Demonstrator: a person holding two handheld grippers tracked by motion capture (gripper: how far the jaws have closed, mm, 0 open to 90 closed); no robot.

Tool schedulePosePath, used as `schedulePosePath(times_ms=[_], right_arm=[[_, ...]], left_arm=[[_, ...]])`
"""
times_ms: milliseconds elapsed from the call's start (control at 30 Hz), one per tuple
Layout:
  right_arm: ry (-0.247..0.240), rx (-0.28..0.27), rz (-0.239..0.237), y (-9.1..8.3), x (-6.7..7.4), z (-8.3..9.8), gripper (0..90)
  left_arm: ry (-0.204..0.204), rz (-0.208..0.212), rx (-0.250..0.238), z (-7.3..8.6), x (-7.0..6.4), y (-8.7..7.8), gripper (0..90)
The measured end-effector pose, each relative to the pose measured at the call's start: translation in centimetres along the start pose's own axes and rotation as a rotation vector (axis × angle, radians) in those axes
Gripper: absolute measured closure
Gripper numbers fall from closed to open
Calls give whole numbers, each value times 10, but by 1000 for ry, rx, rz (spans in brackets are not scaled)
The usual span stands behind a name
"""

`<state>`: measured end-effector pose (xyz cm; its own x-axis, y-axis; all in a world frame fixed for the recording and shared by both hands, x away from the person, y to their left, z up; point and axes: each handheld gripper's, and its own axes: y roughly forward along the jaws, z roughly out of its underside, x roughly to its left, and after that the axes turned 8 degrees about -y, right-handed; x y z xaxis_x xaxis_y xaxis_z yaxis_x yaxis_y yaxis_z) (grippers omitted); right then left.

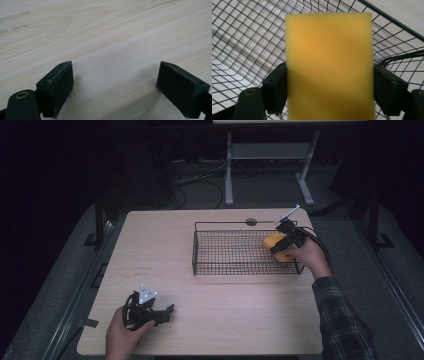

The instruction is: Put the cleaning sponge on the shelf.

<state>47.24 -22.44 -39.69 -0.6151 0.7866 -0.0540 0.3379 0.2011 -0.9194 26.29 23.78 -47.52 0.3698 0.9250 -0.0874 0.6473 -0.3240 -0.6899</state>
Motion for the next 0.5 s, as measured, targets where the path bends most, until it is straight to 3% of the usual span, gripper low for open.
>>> schedulePosePath(times_ms=[500], right_arm=[[-2, 21, -8, 5, 4, 2, 186]], left_arm=[[1, 0, 1, 0, 0, 0, 128]])
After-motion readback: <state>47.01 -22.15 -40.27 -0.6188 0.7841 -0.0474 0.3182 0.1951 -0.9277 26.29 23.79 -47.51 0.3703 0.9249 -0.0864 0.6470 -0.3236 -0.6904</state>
